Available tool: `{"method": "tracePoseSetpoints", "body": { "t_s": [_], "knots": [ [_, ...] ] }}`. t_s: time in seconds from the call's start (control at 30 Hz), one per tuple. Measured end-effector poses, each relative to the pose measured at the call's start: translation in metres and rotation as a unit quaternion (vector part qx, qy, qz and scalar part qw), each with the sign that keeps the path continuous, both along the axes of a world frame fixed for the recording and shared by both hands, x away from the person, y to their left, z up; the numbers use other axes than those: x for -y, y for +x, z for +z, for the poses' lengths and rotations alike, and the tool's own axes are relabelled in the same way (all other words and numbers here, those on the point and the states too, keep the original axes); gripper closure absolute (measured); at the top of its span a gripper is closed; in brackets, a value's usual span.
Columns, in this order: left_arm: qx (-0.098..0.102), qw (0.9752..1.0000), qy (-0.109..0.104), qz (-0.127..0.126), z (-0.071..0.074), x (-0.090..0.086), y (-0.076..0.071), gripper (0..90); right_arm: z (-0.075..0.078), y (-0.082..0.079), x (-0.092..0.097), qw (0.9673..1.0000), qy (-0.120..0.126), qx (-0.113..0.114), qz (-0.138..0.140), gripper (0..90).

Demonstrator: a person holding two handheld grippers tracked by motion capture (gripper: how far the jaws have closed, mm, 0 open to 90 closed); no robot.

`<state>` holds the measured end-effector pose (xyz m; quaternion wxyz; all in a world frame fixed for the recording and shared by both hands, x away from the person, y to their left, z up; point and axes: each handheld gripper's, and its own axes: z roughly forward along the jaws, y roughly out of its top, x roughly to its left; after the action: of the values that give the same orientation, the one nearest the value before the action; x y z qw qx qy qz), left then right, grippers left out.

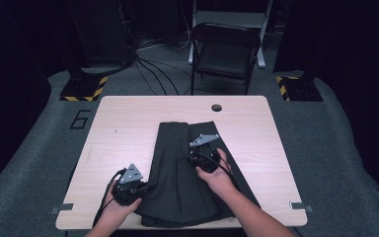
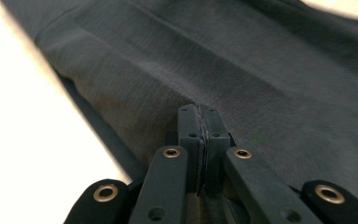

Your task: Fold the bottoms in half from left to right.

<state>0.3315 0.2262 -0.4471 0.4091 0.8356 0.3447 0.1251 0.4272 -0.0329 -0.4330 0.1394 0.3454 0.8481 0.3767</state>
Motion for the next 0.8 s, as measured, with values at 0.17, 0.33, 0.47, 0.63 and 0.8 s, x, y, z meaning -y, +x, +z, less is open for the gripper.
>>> {"method": "tracePoseSetpoints", "body": {
  "t_s": [0.17, 0.33, 0.47, 0.63, 0.8],
  "knots": [
    [0.01, 0.9995, -0.022, -0.019, 0.018, 0.018, 0.01, 89.2, 0.035, 0.009, 0.034, 0.9989, 0.024, 0.018, -0.037, 89.4],
    [0.004, 0.9995, -0.019, -0.026, 0.013, 0.037, 0.015, 89.2, 0.034, 0.02, 0.059, 0.9966, 0.048, -0.044, -0.051, 69.2],
    [-0.001, 0.9994, -0.014, -0.033, 0.005, 0.044, 0.013, 89.2, -0.001, 0.021, 0.061, 0.9947, 0.045, -0.08, -0.047, 57.8],
    [-0.007, 0.9993, -0.015, -0.033, 0.002, 0.042, 0.013, 89.2, -0.038, 0.02, 0.036, 0.9933, 0.04, -0.1, -0.041, 45.1],
    [-0.007, 0.9994, -0.017, -0.031, 0.001, 0.037, 0.011, 89.2, -0.055, 0.033, 0.009, 0.9938, 0.018, -0.089, -0.064, 49.4]
  ]
}}
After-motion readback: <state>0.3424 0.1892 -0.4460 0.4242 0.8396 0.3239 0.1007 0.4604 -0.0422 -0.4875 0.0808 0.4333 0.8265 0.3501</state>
